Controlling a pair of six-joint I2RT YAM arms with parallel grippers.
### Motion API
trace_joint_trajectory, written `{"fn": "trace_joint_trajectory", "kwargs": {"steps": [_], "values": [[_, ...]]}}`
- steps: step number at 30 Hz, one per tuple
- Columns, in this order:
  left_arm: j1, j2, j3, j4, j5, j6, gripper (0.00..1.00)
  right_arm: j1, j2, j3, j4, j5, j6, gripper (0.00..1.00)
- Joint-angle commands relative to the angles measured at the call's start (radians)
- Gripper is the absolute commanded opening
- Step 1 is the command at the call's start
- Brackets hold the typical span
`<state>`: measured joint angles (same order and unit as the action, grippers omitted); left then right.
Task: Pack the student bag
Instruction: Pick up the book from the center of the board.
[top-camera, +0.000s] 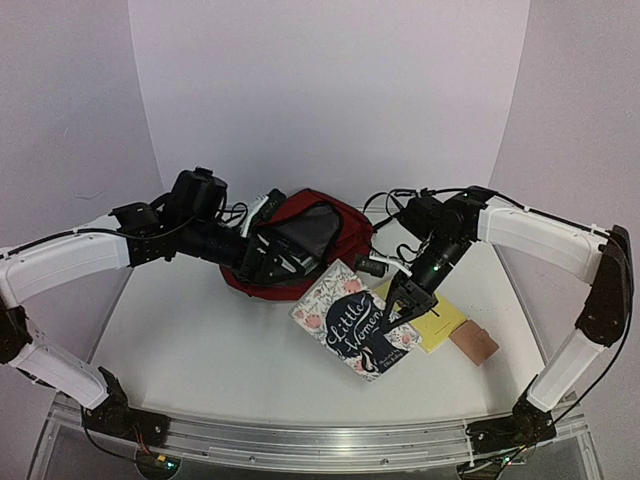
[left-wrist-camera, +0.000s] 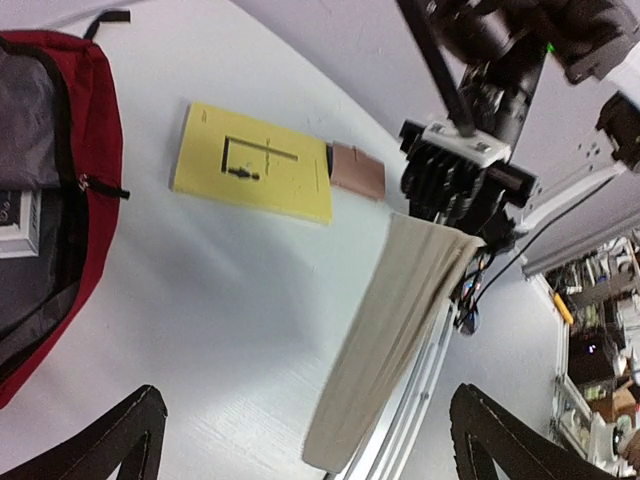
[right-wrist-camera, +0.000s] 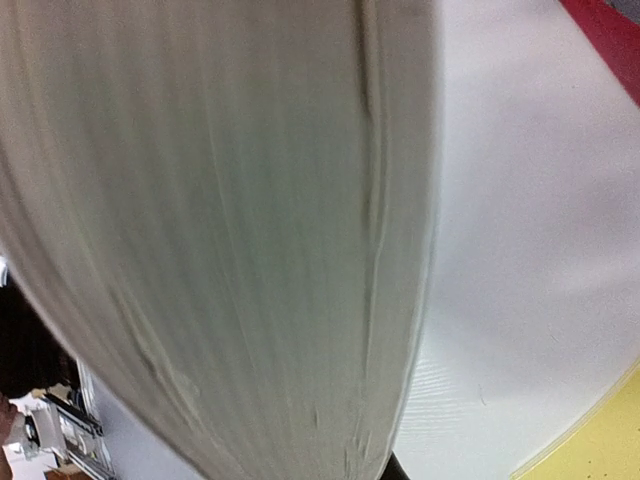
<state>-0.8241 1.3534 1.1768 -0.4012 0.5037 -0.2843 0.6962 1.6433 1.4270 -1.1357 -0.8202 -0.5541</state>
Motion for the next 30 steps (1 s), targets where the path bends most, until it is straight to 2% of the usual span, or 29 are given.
{"fn": "trace_joint_trajectory", "kwargs": {"steps": [1, 3, 8, 11, 17, 22, 27, 30], "values": [[-0.032, 0.075, 0.112, -0.186, 0.098, 0.157, 1.00, 0.033, -0.040, 0.074, -0.100, 0.038, -0.144, 0.00], [-0.044, 0.094, 0.118, -0.192, 0.143, 0.189, 1.00, 0.040, -0.028, 0.091, -0.119, 0.044, -0.163, 0.00], [-0.060, 0.074, 0.060, -0.079, 0.283, 0.195, 1.00, 0.058, 0.009, 0.127, -0.164, 0.057, -0.202, 0.00], [-0.070, 0.073, 0.035, -0.013, 0.307, 0.179, 1.00, 0.073, 0.021, 0.140, -0.172, 0.061, -0.209, 0.00], [-0.080, 0.125, 0.048, 0.019, 0.287, 0.166, 0.98, 0.092, 0.036, 0.165, -0.179, 0.063, -0.217, 0.00], [-0.097, 0.163, 0.061, 0.021, 0.320, 0.167, 0.86, 0.095, 0.043, 0.179, -0.182, 0.064, -0.214, 0.00], [-0.104, 0.159, 0.035, 0.066, 0.338, 0.154, 0.70, 0.094, 0.047, 0.183, -0.186, 0.063, -0.215, 0.00], [-0.111, 0.151, 0.018, 0.105, 0.349, 0.142, 0.66, 0.094, 0.052, 0.189, -0.189, 0.061, -0.216, 0.00]]}}
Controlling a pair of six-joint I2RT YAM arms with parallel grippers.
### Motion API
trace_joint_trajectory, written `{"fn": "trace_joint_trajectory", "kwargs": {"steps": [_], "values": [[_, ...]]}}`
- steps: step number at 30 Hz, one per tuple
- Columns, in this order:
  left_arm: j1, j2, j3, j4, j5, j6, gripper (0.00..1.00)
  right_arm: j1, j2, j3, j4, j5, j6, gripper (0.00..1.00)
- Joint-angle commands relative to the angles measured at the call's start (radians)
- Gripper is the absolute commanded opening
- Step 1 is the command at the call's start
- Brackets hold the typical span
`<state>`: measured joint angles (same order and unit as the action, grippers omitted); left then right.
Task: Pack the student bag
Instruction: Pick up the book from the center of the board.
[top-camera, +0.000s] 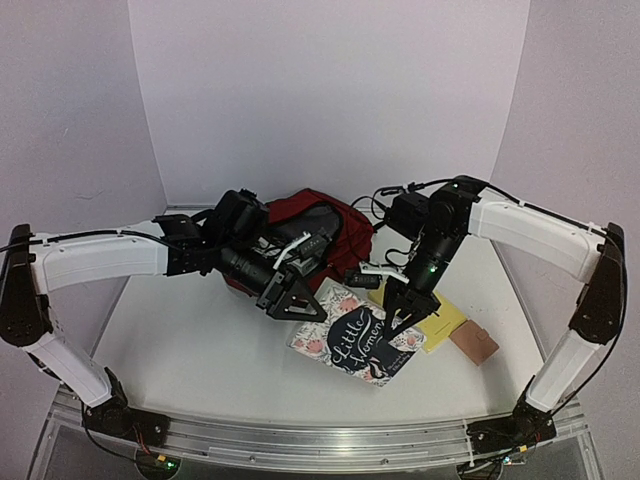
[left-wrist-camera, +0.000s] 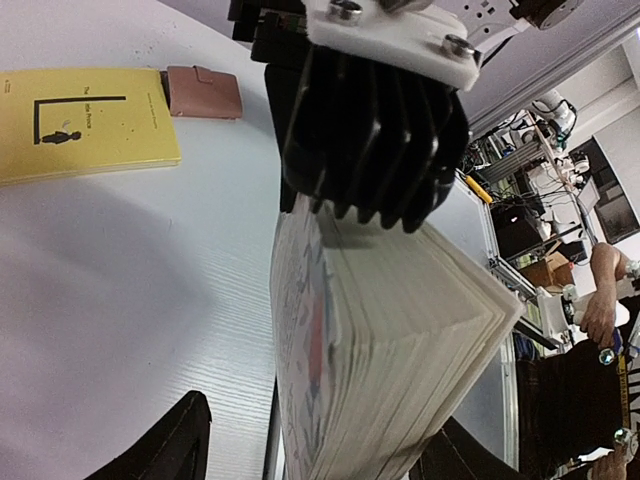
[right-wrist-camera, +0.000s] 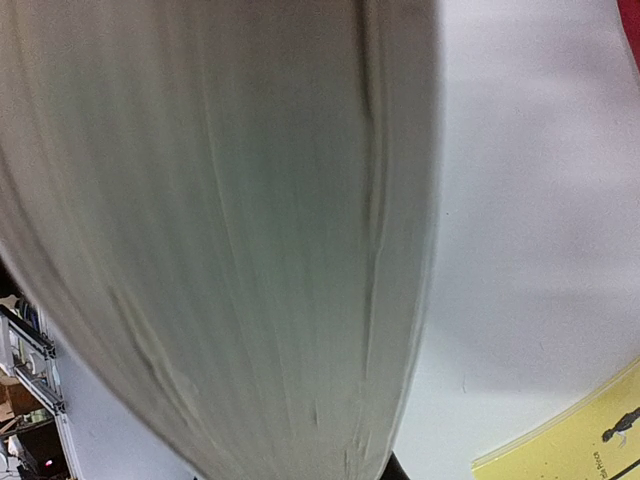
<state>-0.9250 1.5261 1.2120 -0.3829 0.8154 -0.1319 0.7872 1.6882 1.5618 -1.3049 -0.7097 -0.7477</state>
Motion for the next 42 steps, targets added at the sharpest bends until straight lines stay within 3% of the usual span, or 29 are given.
{"fn": "trace_joint_trajectory", "kwargs": {"steps": [1, 22, 26, 32, 37, 42], "values": [[-0.015, -0.020, -0.016, 0.088, 0.039, -0.010, 0.65, 0.003, 0.009, 0.056, -0.021, -0.051, -0.022, 0.00], [-0.044, 0.016, -0.014, 0.074, 0.040, 0.023, 0.44, 0.004, 0.021, 0.074, -0.029, -0.076, -0.022, 0.00], [-0.046, 0.007, -0.023, 0.081, 0.034, 0.027, 0.34, 0.003, 0.024, 0.079, -0.034, -0.075, -0.021, 0.02], [-0.044, -0.028, -0.051, 0.115, -0.039, -0.008, 0.01, 0.004, 0.028, 0.116, -0.033, -0.074, 0.008, 0.27], [0.024, -0.138, -0.129, 0.262, -0.136, -0.155, 0.00, -0.050, 0.062, 0.236, -0.031, -0.066, 0.093, 0.59], [0.105, -0.224, -0.239, 0.524, -0.269, -0.415, 0.00, -0.190, 0.120, 0.384, 0.007, -0.158, 0.194, 0.81]]}}
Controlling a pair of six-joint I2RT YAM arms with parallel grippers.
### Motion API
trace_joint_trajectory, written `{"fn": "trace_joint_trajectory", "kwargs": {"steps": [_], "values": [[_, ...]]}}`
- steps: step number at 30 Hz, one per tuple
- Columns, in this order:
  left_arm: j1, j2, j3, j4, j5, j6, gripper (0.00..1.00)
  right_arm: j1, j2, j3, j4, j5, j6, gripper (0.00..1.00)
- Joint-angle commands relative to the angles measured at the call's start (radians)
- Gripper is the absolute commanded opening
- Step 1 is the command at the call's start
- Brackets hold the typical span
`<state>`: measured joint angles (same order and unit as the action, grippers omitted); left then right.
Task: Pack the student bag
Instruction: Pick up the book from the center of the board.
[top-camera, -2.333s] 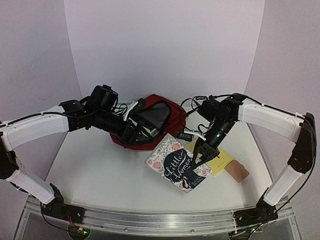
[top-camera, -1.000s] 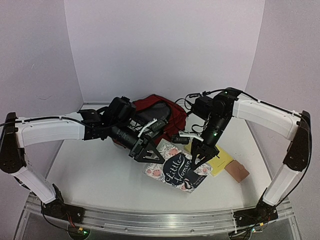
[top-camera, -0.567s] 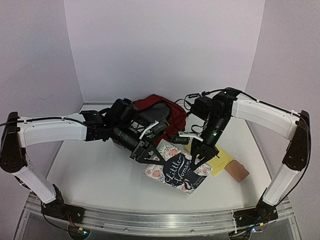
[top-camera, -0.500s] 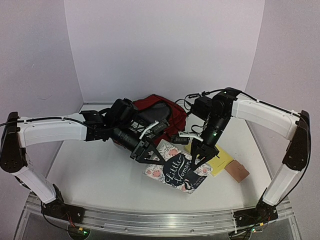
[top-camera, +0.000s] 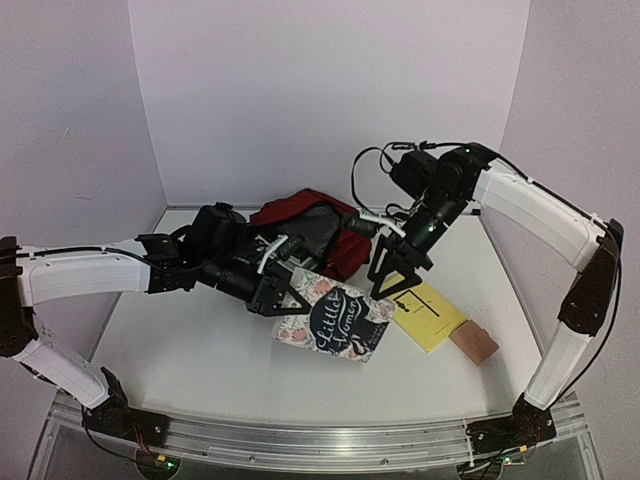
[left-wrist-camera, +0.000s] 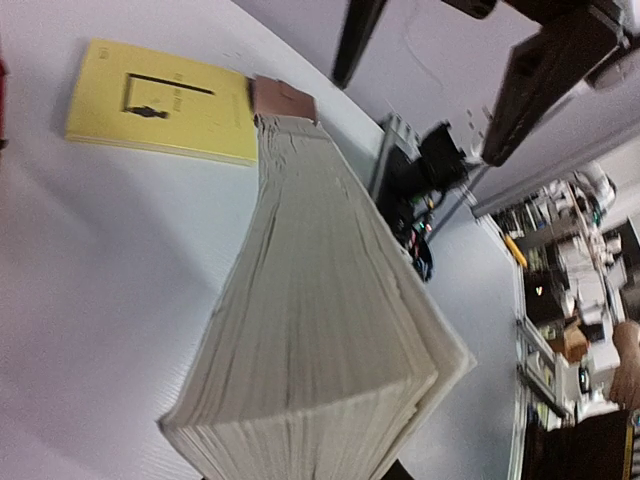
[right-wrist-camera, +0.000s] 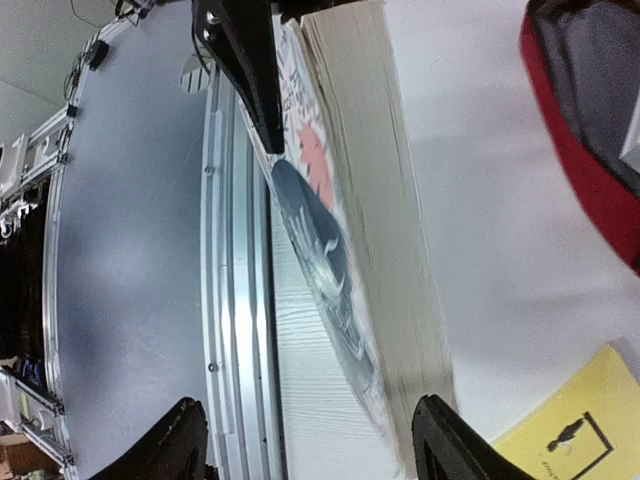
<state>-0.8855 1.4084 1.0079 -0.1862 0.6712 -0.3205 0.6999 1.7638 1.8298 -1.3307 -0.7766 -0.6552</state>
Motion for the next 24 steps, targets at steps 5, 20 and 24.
{"fn": "trace_joint_trajectory", "kwargs": {"steps": [5, 20, 24], "values": [[0.101, -0.152, -0.073, 0.385, -0.316, -0.378, 0.00, -0.158, 0.103, 0.237, 0.146, -0.050, 0.215, 0.91], [0.183, -0.519, -0.319, 0.360, -0.830, -0.706, 0.00, -0.159, 0.525, 0.635, 0.550, 0.346, 0.699, 0.98], [0.186, -0.569, -0.363, 0.343, -0.846, -0.746, 0.00, -0.159, 0.636, 0.702, 0.618, 0.409, 0.721, 0.98]]}}
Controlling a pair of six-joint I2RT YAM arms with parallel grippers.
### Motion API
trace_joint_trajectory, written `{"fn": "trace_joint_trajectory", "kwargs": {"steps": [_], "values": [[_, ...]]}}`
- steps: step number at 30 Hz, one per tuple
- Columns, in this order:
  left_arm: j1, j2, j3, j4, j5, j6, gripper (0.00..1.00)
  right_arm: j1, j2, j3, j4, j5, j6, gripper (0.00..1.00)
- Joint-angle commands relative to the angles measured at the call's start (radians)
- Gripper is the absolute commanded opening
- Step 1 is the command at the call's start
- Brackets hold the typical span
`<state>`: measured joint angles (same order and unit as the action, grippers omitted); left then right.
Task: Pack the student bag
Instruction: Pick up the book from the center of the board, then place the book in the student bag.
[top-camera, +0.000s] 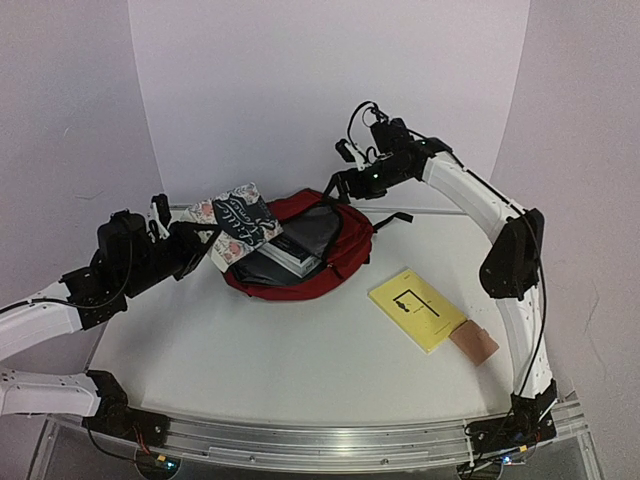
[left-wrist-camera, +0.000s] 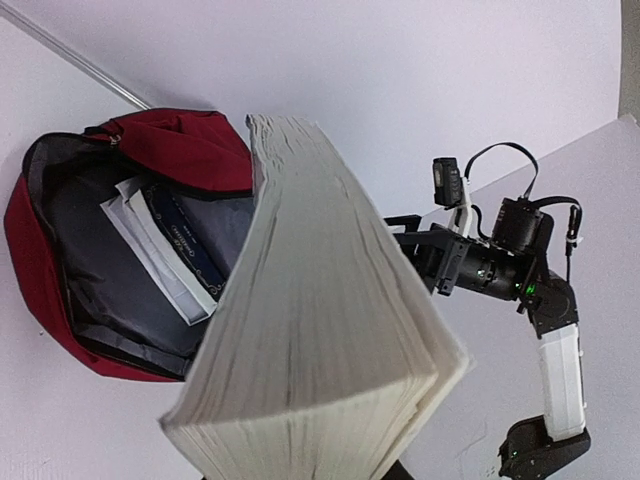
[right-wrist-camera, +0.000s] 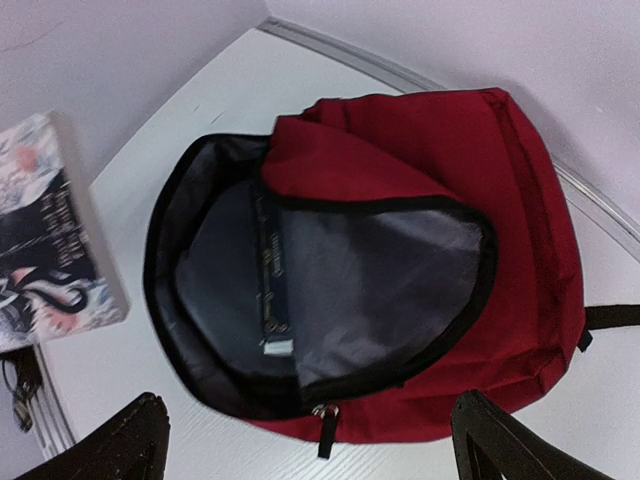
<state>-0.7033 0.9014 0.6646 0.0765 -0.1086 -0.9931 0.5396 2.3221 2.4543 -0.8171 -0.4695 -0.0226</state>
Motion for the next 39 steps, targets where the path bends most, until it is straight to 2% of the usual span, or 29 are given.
{"fn": "trace_joint_trajectory", "kwargs": {"steps": [1, 8, 14, 17, 19, 22, 26, 36, 39], "values": [[0.004, -0.078, -0.032, 0.080, -0.070, -0.084, 0.00, 0.001, 0.094, 0.079, 0.121, 0.110, 0.089, 0.98], [0.004, -0.094, -0.112, 0.140, -0.053, -0.124, 0.00, 0.002, 0.177, 0.034, 0.231, 0.141, 0.116, 0.98], [0.004, -0.059, -0.174, 0.236, -0.037, -0.172, 0.00, 0.001, 0.228, 0.007, 0.285, 0.039, 0.219, 0.93], [0.004, -0.048, -0.199, 0.280, -0.032, -0.197, 0.00, 0.001, 0.236, -0.007, 0.310, -0.021, 0.265, 0.85], [0.004, -0.042, -0.204, 0.290, -0.029, -0.202, 0.00, 0.000, 0.233, -0.013, 0.325, -0.051, 0.292, 0.75], [0.003, -0.037, -0.209, 0.304, -0.025, -0.202, 0.00, -0.002, 0.221, -0.022, 0.344, -0.060, 0.329, 0.70], [0.004, -0.053, -0.205, 0.298, -0.028, -0.189, 0.00, -0.015, 0.198, -0.061, 0.353, 0.013, 0.380, 0.82], [0.004, -0.057, -0.215, 0.294, -0.033, -0.180, 0.00, -0.025, 0.126, -0.207, 0.365, 0.034, 0.377, 0.85], [0.003, -0.057, -0.220, 0.298, -0.036, -0.180, 0.00, -0.026, 0.114, -0.235, 0.365, 0.053, 0.379, 0.92]]}}
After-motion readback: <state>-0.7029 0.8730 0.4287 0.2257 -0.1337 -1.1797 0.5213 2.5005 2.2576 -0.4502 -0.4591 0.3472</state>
